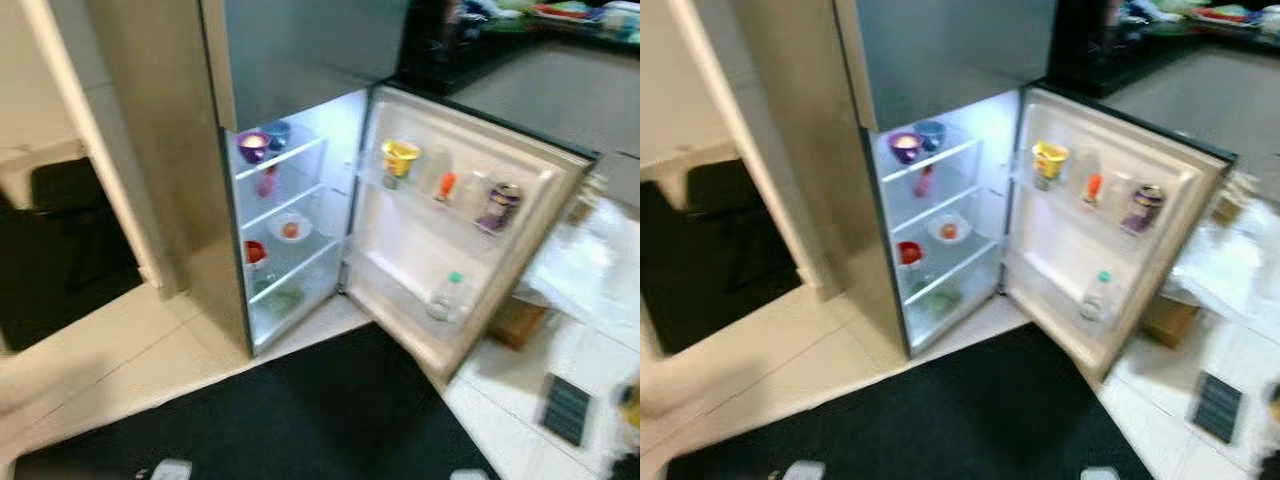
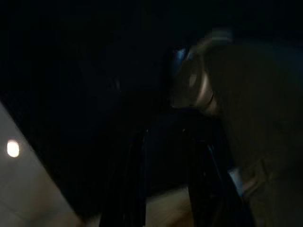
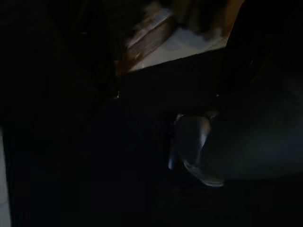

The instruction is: Restocking fridge

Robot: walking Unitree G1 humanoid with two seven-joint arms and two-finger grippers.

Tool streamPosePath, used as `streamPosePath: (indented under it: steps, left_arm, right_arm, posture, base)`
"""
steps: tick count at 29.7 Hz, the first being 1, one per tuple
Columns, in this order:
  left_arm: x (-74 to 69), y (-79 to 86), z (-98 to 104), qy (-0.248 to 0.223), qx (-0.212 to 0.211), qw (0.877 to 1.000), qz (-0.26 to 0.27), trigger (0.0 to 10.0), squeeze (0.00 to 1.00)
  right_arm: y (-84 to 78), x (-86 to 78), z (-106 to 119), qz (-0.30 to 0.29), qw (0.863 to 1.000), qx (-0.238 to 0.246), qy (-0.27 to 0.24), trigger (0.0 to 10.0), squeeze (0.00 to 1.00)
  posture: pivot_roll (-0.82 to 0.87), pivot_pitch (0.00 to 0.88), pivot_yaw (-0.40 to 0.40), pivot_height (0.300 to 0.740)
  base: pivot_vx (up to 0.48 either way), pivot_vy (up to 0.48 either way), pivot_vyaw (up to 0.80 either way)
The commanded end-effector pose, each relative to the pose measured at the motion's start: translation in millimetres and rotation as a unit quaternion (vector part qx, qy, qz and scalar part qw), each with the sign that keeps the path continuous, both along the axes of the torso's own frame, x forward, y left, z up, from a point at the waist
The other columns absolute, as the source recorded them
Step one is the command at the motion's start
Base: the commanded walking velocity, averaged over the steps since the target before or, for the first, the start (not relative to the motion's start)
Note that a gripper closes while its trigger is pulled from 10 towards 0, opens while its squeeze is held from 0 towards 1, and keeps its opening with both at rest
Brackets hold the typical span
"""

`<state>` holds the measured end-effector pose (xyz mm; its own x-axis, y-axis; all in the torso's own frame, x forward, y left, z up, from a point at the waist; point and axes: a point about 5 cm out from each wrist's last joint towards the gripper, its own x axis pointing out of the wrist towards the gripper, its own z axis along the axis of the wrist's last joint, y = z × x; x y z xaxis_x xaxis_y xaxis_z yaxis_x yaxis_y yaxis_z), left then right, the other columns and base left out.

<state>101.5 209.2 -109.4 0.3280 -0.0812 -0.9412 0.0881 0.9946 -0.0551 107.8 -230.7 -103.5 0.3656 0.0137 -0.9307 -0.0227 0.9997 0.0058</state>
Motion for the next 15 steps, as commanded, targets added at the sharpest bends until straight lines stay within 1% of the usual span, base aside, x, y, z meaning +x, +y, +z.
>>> streamPosePath:
  steps: [1, 3, 15]
  left_arm:
    - [-3.2, -13.2, -2.8, 0.009, -0.021, 1.0, -0.009, 10.0, 0.0]
    - [-3.0, -13.8, -2.8, 0.009, -0.022, 1.0, -0.009, 10.0, 0.0]
    - [-0.6, -14.0, -2.2, 0.006, -0.021, 1.0, -0.015, 10.0, 0.0]
  right_arm:
    - [0.9, -2.8, -1.0, -0.006, 1.0, 0.003, 0.003, 10.0, 0.0]
    - [0.6, -2.6, -0.8, -0.006, 1.0, 0.003, 0.001, 10.0, 0.0]
    - [-2.9, -0.6, 0.5, -0.005, 1.0, -0.003, -0.001, 10.0, 0.0]
  posture:
    - [0.04, 0.0, -0.023, 0.74]
    - [0.04, 0.0, -0.023, 0.74]
    - [0.03, 0.0, -0.027, 0.74]
  base:
    - [0.0, -0.416, 0.46]
    - [0.0, -0.414, 0.46]
    - [0.0, -0.411, 0.0]
